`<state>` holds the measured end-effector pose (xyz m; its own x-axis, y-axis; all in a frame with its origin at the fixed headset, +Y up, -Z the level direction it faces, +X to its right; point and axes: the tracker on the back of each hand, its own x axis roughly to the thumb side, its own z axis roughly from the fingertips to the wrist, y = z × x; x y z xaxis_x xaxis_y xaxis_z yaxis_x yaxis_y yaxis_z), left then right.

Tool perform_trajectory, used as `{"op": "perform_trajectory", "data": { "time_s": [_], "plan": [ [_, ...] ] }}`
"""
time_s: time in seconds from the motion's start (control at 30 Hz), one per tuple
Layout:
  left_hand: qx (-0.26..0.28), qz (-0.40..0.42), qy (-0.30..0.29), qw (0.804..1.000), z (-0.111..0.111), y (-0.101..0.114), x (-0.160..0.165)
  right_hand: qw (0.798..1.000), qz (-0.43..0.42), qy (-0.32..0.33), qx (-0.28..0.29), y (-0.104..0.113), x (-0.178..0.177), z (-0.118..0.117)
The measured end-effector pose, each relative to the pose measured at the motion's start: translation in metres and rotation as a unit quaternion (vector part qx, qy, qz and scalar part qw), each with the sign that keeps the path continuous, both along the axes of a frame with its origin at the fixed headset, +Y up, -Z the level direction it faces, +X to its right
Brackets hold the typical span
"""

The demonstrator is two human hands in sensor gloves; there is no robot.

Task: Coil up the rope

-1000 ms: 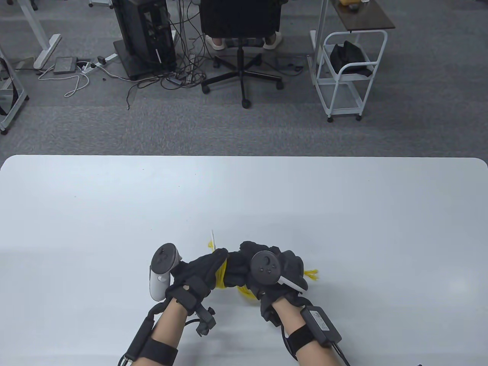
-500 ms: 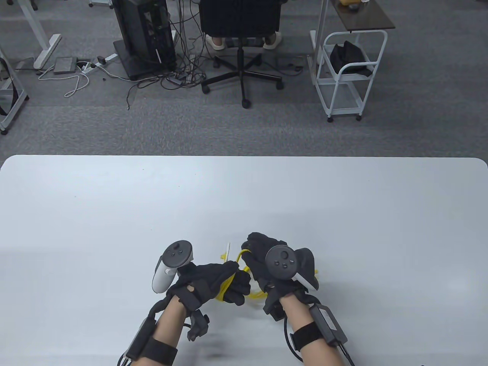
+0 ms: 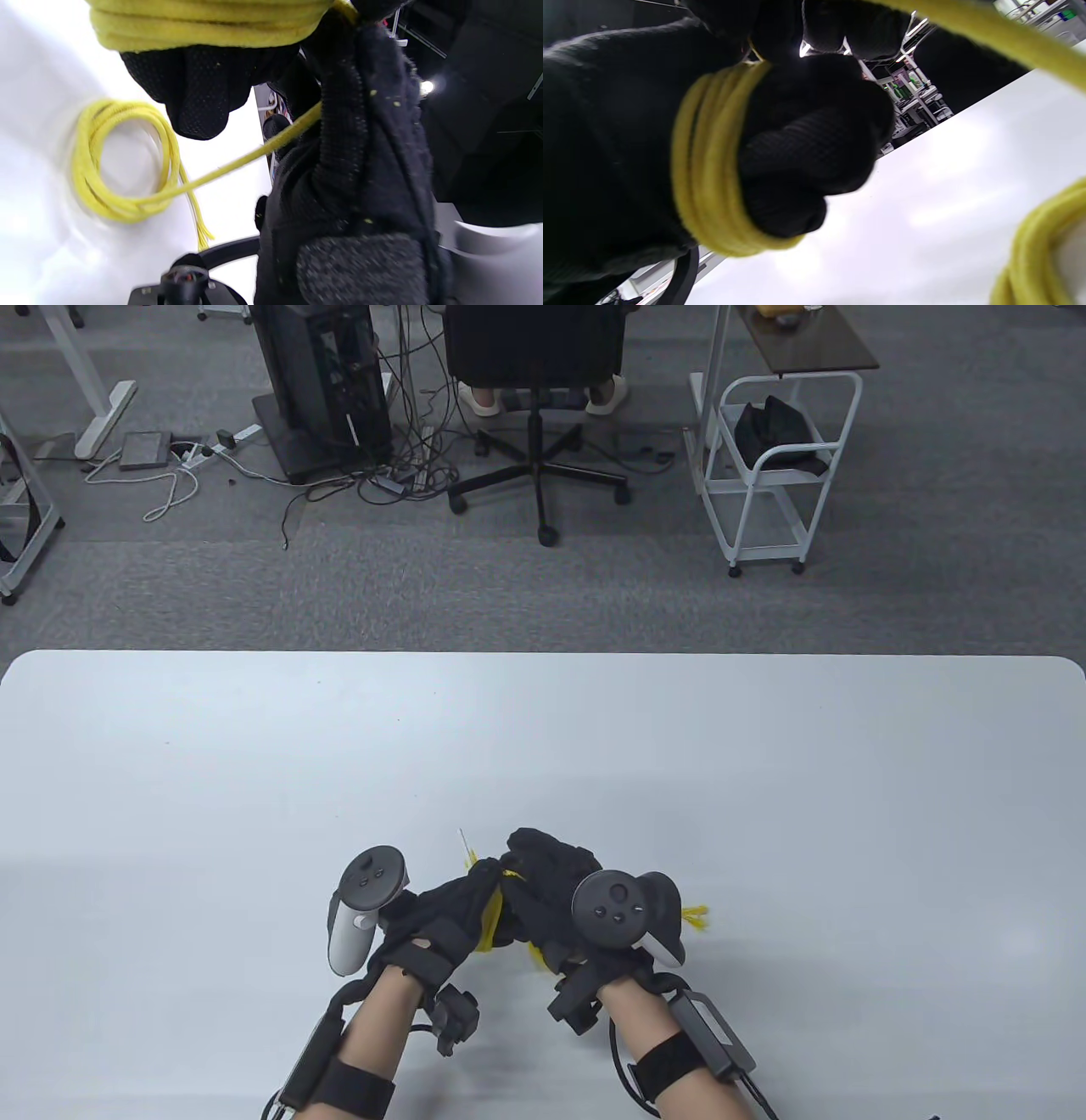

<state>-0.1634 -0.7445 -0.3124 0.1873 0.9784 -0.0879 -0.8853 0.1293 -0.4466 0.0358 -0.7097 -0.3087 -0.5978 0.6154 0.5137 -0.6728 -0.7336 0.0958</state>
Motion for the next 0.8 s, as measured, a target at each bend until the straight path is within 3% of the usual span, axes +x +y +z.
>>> {"op": "perform_trajectory", "data": {
  "time_s": [0.27, 0.53, 0.8],
  "plan": [
    [0.019, 0.013, 0.085, 0.996, 0.002, 0.003, -0.007, 0.999, 0.018, 0.032, 0.005, -0.003, -0.006, 0.003],
    [0.059, -0.003, 0.124, 0.991, 0.001, 0.007, -0.015, 0.994, 0.095, 0.048, 0.010, -0.010, -0.016, 0.006],
    [0.120, 0.002, 0.147, 0.982, 0.002, 0.015, -0.020, 0.983, 0.179, 0.044, -0.020, -0.019, -0.018, 0.003]
  ]
}}
